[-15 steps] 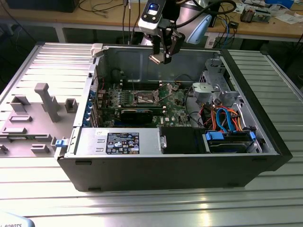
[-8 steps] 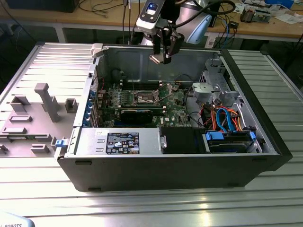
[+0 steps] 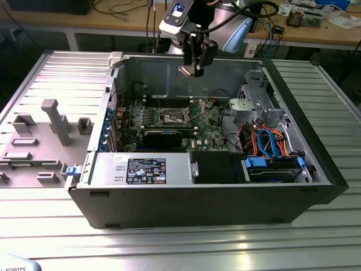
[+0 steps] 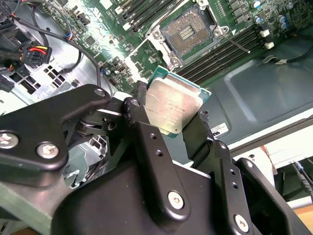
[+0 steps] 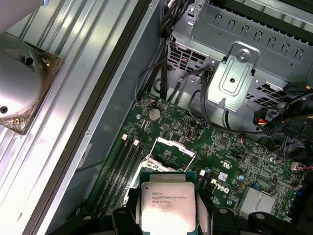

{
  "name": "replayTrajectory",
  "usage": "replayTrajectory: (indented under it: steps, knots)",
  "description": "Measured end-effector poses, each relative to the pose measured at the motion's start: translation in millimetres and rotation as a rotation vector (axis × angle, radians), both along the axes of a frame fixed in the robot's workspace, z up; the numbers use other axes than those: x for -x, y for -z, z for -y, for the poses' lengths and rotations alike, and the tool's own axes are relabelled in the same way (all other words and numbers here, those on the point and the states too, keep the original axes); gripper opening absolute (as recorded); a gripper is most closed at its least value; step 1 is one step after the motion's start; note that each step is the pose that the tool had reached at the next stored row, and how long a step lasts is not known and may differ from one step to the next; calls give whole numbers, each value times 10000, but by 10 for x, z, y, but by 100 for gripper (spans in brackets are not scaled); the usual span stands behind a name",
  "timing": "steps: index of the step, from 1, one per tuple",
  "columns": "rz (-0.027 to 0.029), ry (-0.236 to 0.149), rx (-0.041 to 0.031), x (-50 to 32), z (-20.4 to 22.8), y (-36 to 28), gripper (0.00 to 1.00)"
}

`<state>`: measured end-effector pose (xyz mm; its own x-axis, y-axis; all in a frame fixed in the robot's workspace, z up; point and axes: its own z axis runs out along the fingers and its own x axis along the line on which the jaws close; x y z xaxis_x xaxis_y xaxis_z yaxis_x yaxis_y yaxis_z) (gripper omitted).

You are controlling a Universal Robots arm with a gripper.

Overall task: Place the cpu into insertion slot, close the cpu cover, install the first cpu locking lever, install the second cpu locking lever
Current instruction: 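Place the cpu into insertion slot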

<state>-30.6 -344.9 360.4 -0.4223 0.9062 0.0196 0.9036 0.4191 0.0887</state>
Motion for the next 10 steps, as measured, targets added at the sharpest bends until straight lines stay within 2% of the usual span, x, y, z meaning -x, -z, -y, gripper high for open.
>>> replayTrajectory:
  steps: [8, 10]
  knots:
    - [0, 2, 0, 0, 0, 21, 54]
    - [1, 103, 0, 0, 0, 23, 54]
